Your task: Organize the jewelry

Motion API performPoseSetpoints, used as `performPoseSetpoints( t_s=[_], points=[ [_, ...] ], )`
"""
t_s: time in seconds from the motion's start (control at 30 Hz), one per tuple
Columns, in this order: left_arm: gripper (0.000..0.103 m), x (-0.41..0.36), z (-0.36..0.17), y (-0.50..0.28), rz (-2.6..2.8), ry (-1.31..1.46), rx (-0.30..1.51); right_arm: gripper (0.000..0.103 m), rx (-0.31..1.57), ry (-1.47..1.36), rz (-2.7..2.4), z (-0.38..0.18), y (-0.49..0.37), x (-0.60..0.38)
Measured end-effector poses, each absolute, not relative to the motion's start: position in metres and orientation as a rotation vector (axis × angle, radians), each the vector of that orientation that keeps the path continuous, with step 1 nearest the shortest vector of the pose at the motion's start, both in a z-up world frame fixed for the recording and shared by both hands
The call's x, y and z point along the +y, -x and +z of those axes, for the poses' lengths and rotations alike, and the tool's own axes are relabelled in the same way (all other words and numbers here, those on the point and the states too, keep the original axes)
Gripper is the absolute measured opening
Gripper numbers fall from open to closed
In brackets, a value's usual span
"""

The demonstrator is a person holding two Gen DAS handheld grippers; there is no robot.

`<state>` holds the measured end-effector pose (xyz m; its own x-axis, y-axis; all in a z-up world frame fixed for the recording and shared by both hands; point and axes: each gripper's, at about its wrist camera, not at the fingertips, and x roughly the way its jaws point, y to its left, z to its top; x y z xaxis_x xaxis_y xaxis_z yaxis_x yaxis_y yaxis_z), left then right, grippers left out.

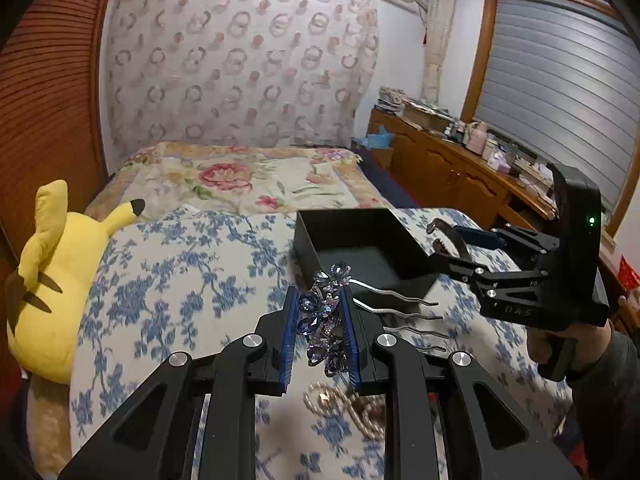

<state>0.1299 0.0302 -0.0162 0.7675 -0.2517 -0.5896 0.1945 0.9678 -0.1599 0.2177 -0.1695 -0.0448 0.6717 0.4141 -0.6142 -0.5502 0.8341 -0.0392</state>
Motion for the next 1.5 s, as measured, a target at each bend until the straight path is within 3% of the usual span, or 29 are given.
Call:
performPoseSetpoints(
  t_s=[0.3, 0.47, 1.13, 1.2, 1.27, 1.4, 1.5],
  points=[
    [0.019, 0.038, -0.012, -0.16, -0.207, 0.119, 0.655, 0.064, 0.677, 0.19, 0.59, -0.055, -0.244, -0.163],
    [0.019, 0.031, -0.01, -0.171, -0.202, 0.115, 0.659, 0.074, 0.672, 0.176, 0.603, -0.051, -0.248, -0.165],
    [0.02, -0.016, -0.035, -0.216, -0.205, 0.04, 0.723, 0.075, 0.664, 0.096, 0.535, -0.052, -0.195, -0.219],
    [0.025, -0.019, -0.035, -0.216, -0.204, 0.03, 0.72, 0.075, 0.67, 0.1, 0.539, -0.056, -0.188, -0.219],
    [0.042, -0.019, -0.033, -0.214, -0.205, 0.028, 0.708, 0.075, 0.672, 0.106, 0.542, -0.059, -0.182, -0.22],
    [0.049, -0.019, -0.031, -0.204, -0.208, 0.021, 0.699, 0.075, 0.677, 0.112, 0.547, -0.063, -0.167, -0.221],
    [0.062, -0.018, -0.03, -0.191, -0.209, 0.003, 0.684, 0.075, 0.684, 0.11, 0.554, -0.067, -0.156, -0.223]
  ],
)
